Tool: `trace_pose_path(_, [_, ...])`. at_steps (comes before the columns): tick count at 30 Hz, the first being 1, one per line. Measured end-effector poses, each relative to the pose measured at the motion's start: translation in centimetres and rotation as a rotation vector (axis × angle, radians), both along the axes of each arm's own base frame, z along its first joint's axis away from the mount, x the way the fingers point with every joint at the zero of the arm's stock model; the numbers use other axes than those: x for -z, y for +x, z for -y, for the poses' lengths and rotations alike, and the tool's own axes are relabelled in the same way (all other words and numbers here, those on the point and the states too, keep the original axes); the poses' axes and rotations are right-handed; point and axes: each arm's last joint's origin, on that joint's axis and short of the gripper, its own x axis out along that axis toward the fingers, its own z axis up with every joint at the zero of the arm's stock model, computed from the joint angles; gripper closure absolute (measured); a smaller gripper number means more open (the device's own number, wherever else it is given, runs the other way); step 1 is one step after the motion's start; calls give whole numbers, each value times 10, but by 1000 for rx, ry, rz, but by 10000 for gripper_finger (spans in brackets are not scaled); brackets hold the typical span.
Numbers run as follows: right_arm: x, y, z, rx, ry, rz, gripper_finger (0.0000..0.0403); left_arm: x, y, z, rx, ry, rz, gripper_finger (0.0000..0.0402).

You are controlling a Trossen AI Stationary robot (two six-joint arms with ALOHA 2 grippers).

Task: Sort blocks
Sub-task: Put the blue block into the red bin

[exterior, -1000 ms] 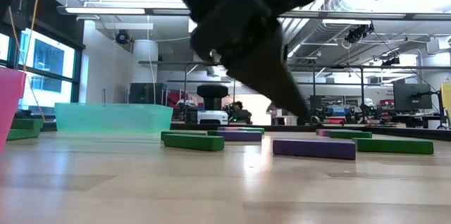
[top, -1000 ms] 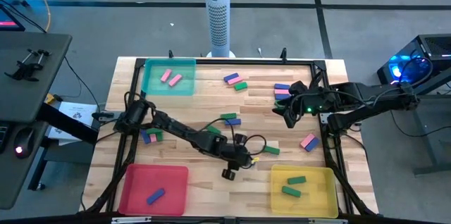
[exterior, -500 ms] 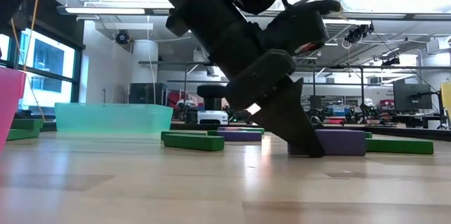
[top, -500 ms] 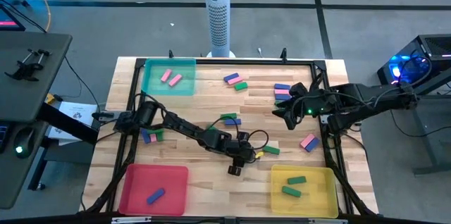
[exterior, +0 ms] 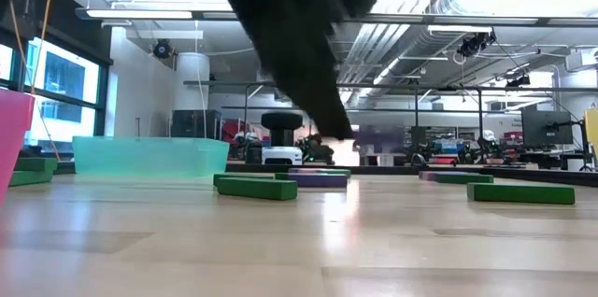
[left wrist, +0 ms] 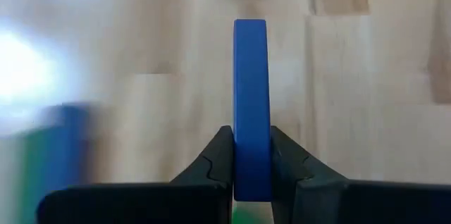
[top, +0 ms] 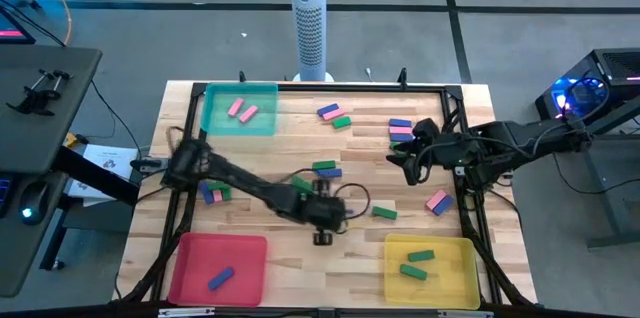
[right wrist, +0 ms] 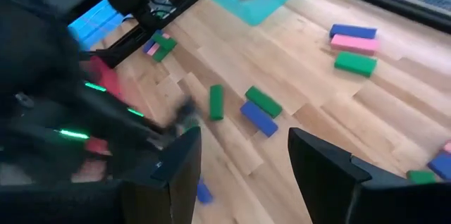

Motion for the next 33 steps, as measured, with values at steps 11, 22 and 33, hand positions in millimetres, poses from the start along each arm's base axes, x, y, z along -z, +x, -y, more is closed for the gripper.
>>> trace_pose_path(11, [0, 27, 23, -88, -167, 0, 211, -95, -141, 63, -120, -230, -124, 375])
trace_pose_path(22, [20, 75, 44, -276, -173, -1, 211, -52, -229, 129, -248, -432, -377, 372])
trace_pose_path(33, [30, 84, 43, -351, -118, -26, 211, -25, -234, 120, -330, -485, -421, 307])
